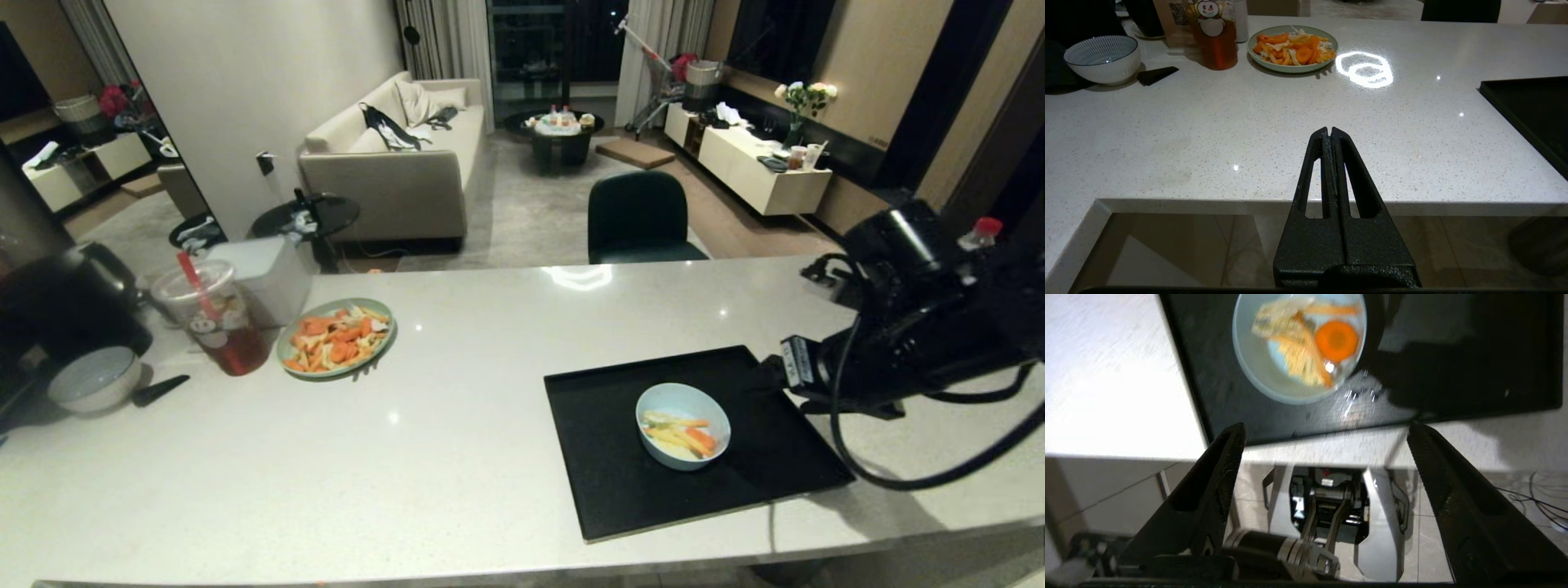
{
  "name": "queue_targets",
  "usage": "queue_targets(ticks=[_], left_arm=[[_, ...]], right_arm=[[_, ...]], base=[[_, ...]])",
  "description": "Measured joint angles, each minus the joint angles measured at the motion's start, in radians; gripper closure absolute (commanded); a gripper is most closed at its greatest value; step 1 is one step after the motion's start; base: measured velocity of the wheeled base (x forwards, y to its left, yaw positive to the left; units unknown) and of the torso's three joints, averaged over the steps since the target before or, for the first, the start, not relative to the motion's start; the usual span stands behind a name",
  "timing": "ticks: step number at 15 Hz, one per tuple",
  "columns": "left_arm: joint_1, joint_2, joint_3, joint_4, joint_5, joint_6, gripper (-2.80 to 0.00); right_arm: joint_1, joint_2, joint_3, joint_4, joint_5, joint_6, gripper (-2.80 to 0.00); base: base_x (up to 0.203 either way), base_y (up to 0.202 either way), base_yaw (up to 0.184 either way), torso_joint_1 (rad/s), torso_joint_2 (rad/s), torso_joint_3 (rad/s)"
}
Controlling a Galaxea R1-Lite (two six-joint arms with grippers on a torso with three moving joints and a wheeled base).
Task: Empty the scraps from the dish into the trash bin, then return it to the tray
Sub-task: Pick up the bowl with leftover food
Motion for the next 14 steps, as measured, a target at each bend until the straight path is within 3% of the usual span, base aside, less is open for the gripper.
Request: queue_targets(ticks=[6, 14], left_arm=[[0.0, 0.0, 0.0, 0.0, 0.0, 0.0, 0.0], [0.0, 0.0, 0.0, 0.0, 0.0, 0.0, 0.0]], right_arm=[[0.022, 0.226, -0.149, -0.001, -0.053, 0.01, -2.8], [0.028, 0.383, -0.201, -0.009, -0.105, 0.009, -2.8]], base=[[0.0, 0.0, 0.0, 0.0, 0.0, 0.0], [0.0, 0.0, 0.0, 0.0, 0.0, 0.0]])
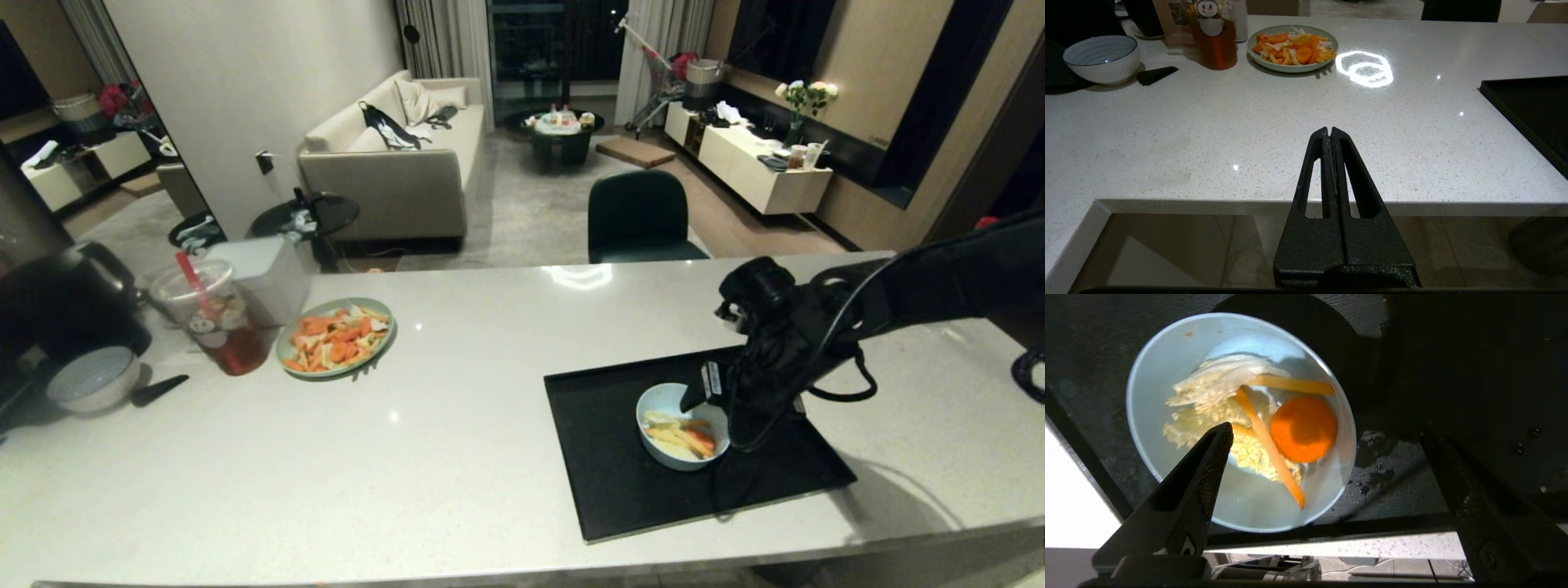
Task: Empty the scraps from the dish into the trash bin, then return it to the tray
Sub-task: Pick up the bowl with leftover food
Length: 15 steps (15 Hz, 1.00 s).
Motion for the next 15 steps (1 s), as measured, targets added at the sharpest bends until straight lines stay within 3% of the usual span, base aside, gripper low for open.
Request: queue_targets(ticks=[7, 8, 15], left_arm=[[0.0, 0.0, 0.0, 0.0, 0.0, 0.0, 0.0], [0.0, 0.0, 0.0, 0.0, 0.0, 0.0, 0.0], [0.0, 0.0, 0.0, 0.0, 0.0, 0.0, 0.0]], right_arm=[[-0.003, 0.065, -0.01, -0.036, -0.025, 0.004, -2.8], [-0.004, 0.069, -0.01, -0.038, -0.025, 0.013, 0.0], [0.0, 0.072, -0.007, -0.055, -0.025, 0.041, 0.0]], base=[[0.0, 0.0, 0.0, 0.0, 0.0, 0.0], [0.0, 0.0, 0.0, 0.0, 0.0, 0.0], [0.0, 0.0, 0.0, 0.0, 0.0, 0.0]])
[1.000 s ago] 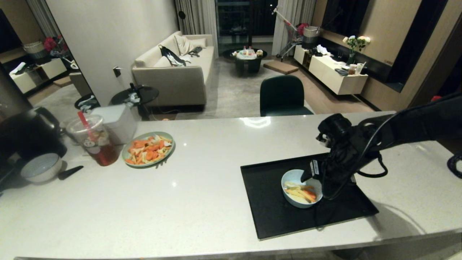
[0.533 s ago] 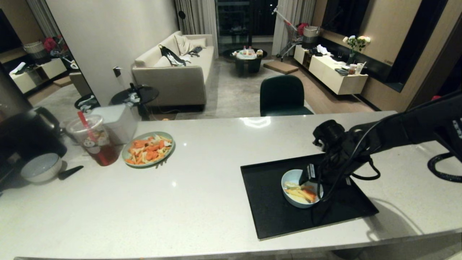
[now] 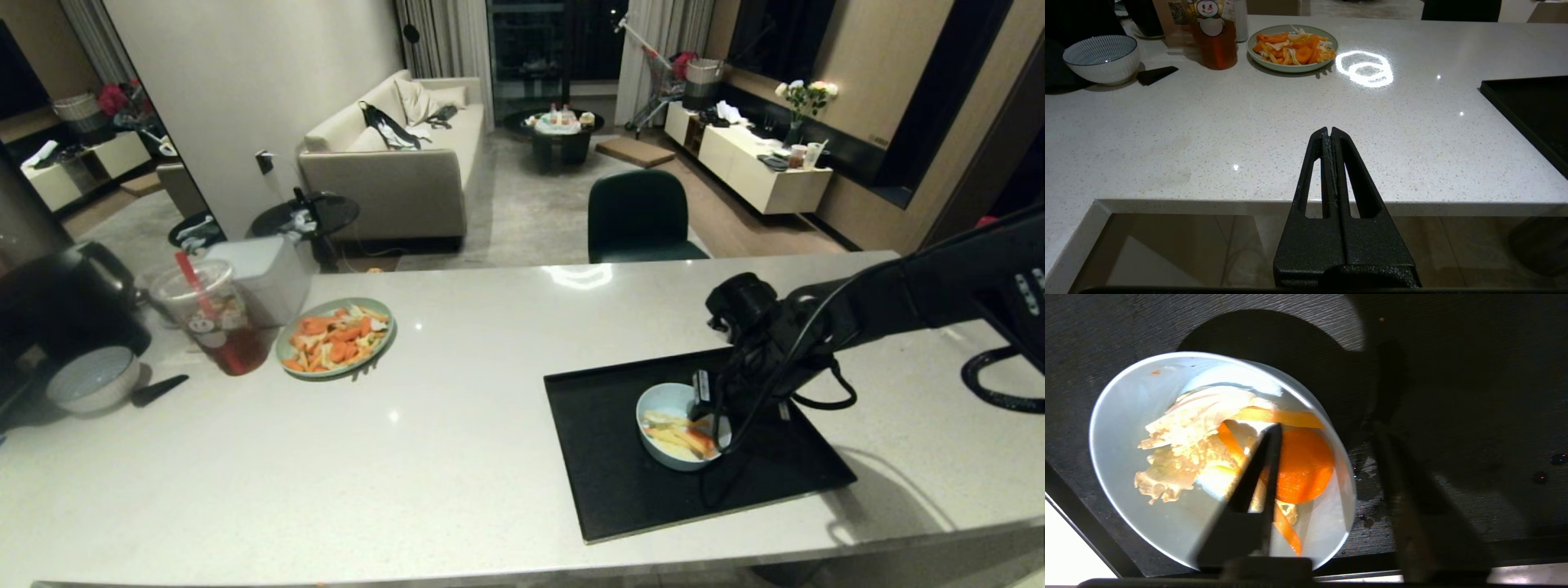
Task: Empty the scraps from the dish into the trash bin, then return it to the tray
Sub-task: Pick up the bowl with leftover food
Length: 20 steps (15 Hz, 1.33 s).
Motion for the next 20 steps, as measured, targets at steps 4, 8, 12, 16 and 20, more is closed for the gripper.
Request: queue_targets(ticks=[4, 8, 12, 16, 20], left_arm=[[0.0, 0.0, 0.0, 0.0, 0.001, 0.0, 0.0], [0.0, 0.0, 0.0, 0.0, 0.0, 0.0, 0.0], [0.0, 0.0, 0.0, 0.0, 0.0, 0.0, 0.0], [0.0, 0.0, 0.0, 0.0, 0.0, 0.0, 0.0], [0.0, 0.0, 0.0, 0.0, 0.0, 0.0, 0.0]], right_arm=[[0.001, -0.003, -0.001, -0.012, -0.001, 0.003, 0.0], [0.0, -0.006, 0.0, -0.016, -0.001, 0.007, 0.0], [-0.001, -0.015, 0.007, -0.015, -0.001, 0.036, 0.0], [0.012, -0.062, 0.052, -0.02, 0.0, 0.035, 0.0], [0.054, -0.178, 0.197, -0.057, -0.001, 0.034, 0.0]], base=[[0.0, 0.0, 0.0, 0.0, 0.0, 0.0], [0.0, 0.0, 0.0, 0.0, 0.0, 0.0], [0.0, 0.0, 0.0, 0.0, 0.0, 0.0], [0.0, 0.0, 0.0, 0.0, 0.0, 0.0], [0.0, 0.0, 0.0, 0.0, 0.0, 0.0]])
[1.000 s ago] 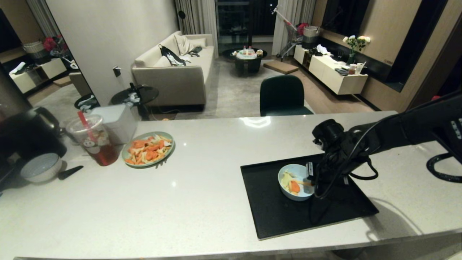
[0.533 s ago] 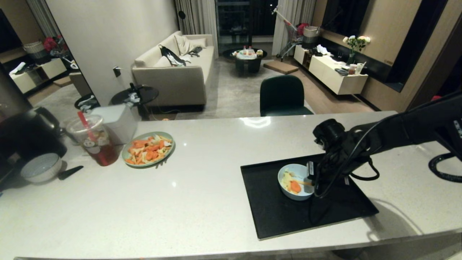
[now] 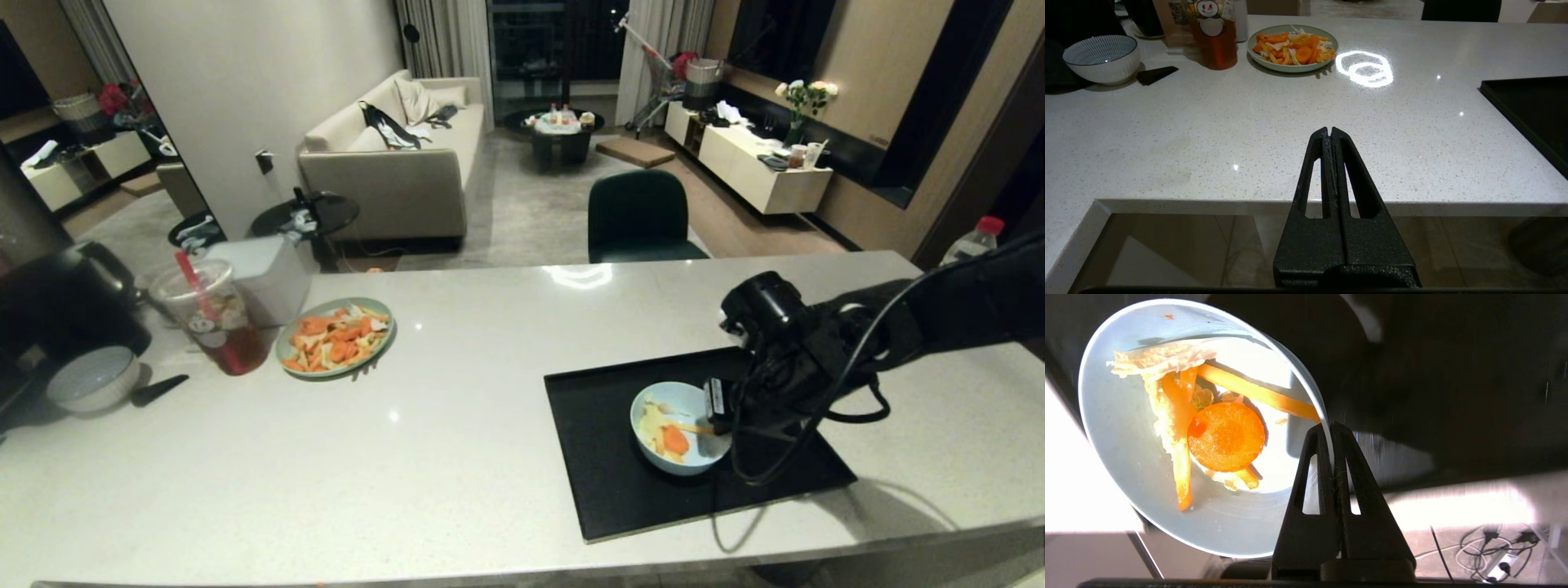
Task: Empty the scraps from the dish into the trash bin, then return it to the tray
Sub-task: Pick up the bowl with leftover food, then move the bowl over the trash can
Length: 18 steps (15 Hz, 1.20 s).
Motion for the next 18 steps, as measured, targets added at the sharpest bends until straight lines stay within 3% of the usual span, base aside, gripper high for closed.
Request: queue_targets(ticks=[13, 18], left_arm=[[0.0, 0.0, 0.0, 0.0, 0.0, 0.0, 0.0], [0.0, 0.0, 0.0, 0.0, 0.0, 0.0, 0.0]], right_arm=[[0.135, -0.603, 0.707, -0.043, -0.006, -0.022, 0.0], [0.136, -0.767, 0.863, -0.038, -0.005, -0.03, 0.0]], base=[[0.0, 0.0, 0.0, 0.0, 0.0, 0.0], [0.0, 0.0, 0.0, 0.0, 0.0, 0.0]])
